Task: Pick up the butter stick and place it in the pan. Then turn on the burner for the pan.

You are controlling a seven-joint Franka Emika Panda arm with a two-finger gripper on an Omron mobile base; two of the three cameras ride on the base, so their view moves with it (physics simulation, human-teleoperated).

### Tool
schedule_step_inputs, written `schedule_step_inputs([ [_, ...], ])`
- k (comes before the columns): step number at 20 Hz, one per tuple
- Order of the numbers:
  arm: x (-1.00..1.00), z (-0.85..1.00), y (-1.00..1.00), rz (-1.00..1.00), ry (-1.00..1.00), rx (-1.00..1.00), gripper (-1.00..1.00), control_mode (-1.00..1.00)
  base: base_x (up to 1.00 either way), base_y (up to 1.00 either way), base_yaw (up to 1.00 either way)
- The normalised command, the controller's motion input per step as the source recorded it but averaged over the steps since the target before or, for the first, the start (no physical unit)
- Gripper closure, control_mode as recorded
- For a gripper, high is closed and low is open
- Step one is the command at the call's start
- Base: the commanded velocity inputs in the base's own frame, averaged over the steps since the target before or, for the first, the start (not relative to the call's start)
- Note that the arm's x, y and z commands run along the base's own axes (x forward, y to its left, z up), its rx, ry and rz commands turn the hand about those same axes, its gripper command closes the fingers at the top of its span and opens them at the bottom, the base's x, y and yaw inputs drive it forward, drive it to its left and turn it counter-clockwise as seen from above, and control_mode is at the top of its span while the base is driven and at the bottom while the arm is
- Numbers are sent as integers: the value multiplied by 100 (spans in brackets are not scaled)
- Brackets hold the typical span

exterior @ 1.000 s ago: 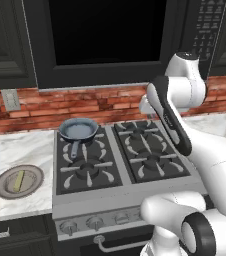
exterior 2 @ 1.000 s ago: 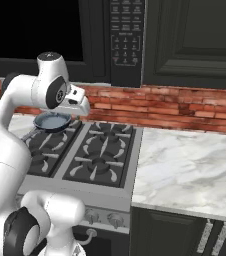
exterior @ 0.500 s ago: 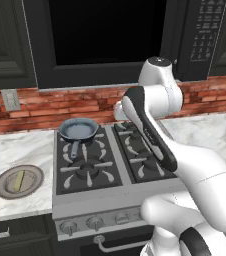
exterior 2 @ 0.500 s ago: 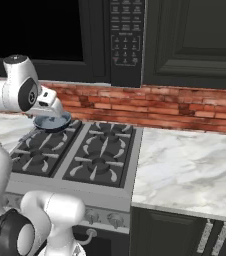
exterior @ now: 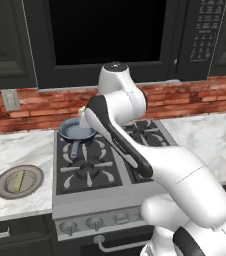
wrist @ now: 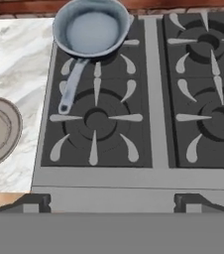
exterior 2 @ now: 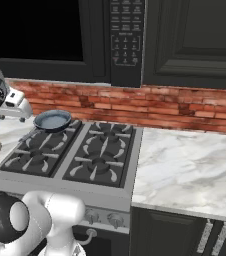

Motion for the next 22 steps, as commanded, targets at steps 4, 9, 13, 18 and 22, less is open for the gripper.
schedule_step_inputs([
  [4, -4, -14, 100, -1, 2, -2, -100, -100, 0, 0, 0],
  [9, -14, -20, 97, 0, 0, -2, -100, -100, 0, 0, 0],
  [13, -14, -24, 89, -1, -1, -1, -100, -100, 0, 0, 0],
  [18, -3, -31, 68, 0, 0, 0, -100, -100, 0, 0, 0],
  [22, 0, -52, 37, 0, -4, 1, -100, -100, 0, 0, 0],
])
